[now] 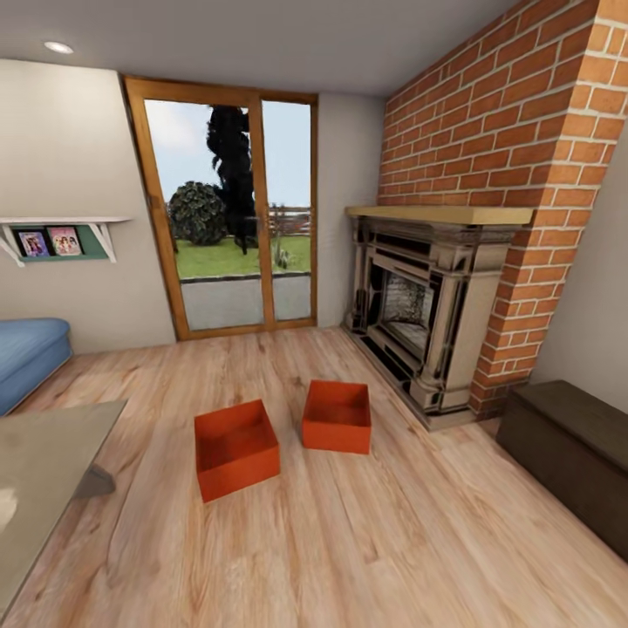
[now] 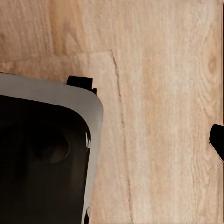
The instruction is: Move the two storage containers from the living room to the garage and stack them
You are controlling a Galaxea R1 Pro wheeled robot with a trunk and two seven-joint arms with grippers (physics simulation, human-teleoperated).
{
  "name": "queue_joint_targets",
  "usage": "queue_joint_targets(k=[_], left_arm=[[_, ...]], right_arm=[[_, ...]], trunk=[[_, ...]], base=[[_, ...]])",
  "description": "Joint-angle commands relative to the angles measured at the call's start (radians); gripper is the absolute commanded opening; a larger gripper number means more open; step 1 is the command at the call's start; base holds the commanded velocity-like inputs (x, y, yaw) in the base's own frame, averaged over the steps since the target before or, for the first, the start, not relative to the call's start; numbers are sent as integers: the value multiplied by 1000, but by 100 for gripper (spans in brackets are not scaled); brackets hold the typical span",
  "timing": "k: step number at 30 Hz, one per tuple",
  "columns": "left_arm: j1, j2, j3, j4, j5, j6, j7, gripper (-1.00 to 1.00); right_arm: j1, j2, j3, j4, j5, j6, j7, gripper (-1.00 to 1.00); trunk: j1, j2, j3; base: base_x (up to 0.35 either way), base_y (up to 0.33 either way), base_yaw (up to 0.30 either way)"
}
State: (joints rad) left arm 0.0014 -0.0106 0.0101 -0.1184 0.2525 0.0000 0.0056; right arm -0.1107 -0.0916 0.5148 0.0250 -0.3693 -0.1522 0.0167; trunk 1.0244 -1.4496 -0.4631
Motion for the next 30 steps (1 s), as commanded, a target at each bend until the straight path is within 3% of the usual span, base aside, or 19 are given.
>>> queue_joint_targets(k=[1,30], left_arm=[[0,0,1,-1,5,0,1,100],[0,0,1,-2,5,-1,1,100]], right_arm=[[-1,0,8,3,-9,-6,2,100],[-1,1,4,3,-11,-5,2,100]], trunk=[[1,0,-1],[1,0,-1]], base=[[334,0,1],[334,0,20]])
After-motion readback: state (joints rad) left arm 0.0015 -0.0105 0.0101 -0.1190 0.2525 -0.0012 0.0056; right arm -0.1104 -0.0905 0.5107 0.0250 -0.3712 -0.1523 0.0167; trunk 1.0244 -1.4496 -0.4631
